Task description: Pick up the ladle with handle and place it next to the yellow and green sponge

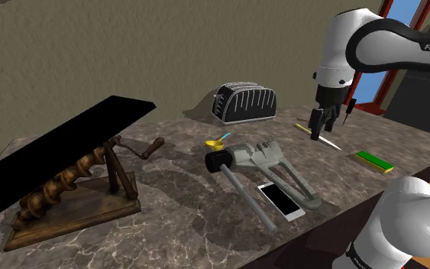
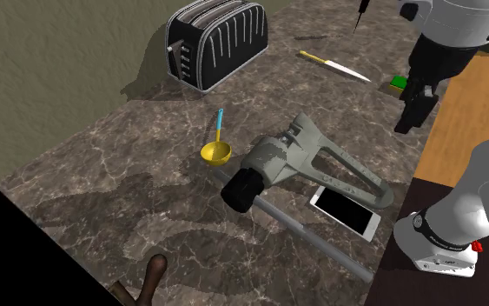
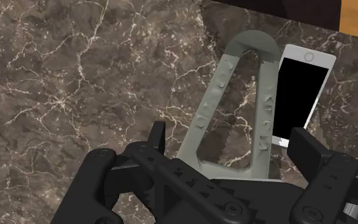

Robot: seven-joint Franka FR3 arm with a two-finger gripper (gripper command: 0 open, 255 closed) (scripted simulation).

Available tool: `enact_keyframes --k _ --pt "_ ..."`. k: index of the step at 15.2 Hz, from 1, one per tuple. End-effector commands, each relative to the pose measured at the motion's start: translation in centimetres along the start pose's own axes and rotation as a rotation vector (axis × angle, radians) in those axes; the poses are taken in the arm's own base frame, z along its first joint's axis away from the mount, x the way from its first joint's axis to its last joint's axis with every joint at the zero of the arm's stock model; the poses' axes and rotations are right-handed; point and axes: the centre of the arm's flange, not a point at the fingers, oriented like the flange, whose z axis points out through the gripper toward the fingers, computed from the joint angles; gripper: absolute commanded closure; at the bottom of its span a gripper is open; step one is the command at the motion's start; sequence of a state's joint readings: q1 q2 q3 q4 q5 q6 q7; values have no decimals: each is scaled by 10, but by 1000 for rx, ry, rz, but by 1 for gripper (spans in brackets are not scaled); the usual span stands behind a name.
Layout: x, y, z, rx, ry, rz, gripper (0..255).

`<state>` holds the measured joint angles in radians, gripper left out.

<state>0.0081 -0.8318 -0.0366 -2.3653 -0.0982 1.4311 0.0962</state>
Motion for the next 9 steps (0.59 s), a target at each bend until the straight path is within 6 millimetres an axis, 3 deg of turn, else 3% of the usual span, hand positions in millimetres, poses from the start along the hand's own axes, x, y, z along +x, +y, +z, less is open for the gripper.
enact_keyframes --k 1,9 --pt "0 0 0 0 0 0 0" --pt "69 -52 41 37 55 251 0"
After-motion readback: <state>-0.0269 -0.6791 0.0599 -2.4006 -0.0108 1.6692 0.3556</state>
